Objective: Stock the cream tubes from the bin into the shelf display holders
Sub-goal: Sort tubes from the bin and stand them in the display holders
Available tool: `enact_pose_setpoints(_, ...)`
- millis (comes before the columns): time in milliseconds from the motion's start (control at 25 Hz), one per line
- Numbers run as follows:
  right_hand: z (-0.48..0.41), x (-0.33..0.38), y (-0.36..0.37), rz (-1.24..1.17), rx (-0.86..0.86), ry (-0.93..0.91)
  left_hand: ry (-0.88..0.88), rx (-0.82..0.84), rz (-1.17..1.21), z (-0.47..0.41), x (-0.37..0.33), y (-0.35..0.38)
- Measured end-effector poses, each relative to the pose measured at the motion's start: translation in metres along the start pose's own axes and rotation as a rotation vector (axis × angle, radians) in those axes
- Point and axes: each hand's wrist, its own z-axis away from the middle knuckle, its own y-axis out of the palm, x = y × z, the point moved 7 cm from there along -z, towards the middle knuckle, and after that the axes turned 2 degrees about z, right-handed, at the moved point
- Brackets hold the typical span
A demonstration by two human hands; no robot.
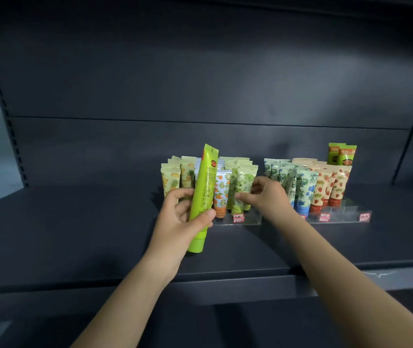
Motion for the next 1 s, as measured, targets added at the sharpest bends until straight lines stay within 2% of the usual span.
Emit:
enact_pose_setpoints(600, 0.002, 0.003, 0.011, 0.083, 0.067, -0.038, 0.02, -0.004, 0.043, 0.003, -0.006, 0.002)
enact_pose_setpoints(1000, 0.013, 0.008, 0.001, 0.048, 0.072, -0.046, -0.018, -0.023, 0.092, 0.004, -0.01, 0.01)
